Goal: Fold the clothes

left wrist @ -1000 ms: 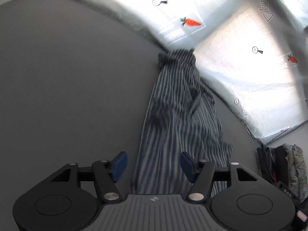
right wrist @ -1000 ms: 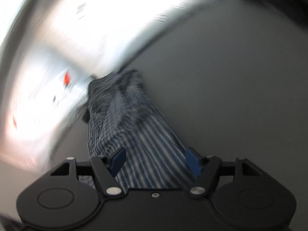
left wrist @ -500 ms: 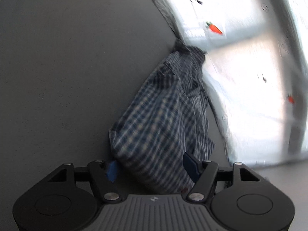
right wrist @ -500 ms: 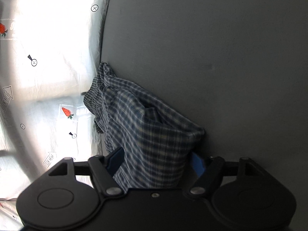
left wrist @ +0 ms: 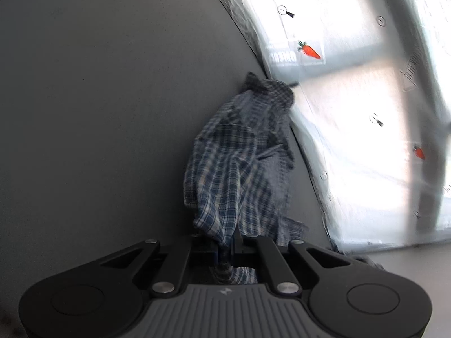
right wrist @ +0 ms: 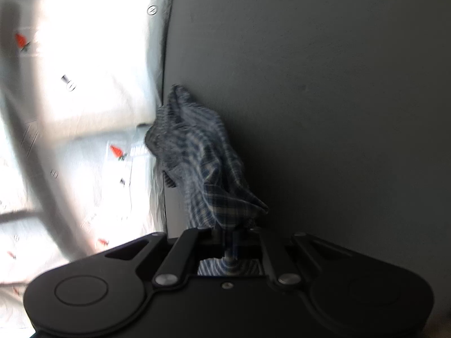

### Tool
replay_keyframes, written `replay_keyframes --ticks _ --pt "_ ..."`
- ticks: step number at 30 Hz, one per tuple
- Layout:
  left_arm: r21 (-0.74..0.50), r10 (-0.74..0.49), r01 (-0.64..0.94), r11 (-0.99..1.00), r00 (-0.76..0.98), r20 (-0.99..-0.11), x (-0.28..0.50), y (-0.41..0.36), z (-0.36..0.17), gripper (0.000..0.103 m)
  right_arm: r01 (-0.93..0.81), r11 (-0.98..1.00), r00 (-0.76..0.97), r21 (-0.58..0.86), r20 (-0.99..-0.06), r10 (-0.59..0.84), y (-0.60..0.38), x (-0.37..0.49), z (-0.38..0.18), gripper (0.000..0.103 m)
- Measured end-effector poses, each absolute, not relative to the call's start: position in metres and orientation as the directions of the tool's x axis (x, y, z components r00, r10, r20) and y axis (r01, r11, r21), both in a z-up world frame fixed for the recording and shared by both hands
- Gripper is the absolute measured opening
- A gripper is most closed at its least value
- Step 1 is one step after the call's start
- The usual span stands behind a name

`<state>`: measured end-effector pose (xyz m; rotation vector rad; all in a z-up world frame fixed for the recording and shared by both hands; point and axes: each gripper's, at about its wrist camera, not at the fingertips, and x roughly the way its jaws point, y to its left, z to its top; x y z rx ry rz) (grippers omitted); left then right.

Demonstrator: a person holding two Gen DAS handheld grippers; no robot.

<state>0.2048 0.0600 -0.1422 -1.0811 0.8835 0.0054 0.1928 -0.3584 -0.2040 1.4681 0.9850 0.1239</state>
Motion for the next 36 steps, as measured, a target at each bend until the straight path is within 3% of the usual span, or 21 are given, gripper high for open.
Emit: replay_keyframes --ticks 5,8,20,36 --pt "-0.74 -0.411 -0.408 0.535 0.639 -0.65 0.162 0.055 -0.083 0.007 0.51 0.164 0.575 0.844 -0.477 0.665 -0.369 0.14 -0.155 0.005" --pt "-0.736 -0.401 -0.422 0.53 0.639 -0.656 0.154 0.052 -0.073 0.007 0.535 0.128 0.574 0.835 -0.471 0.67 -0.37 0.127 -0.147 0.005" --pt "-0.713 -0.488 -0.606 0.352 0.532 -0.692 0.187 0.074 -0.104 0.007 0.677 -0.032 0.571 0.735 -0.498 0.653 -0.354 0.176 -0.159 0.005" --pt "-0.713 -0.513 -0.574 0.403 0.503 -0.695 0.321 0.085 -0.11 0.007 0.716 -0.077 0.571 0.693 -0.519 0.637 -0.33 0.296 -0.165 0.006"
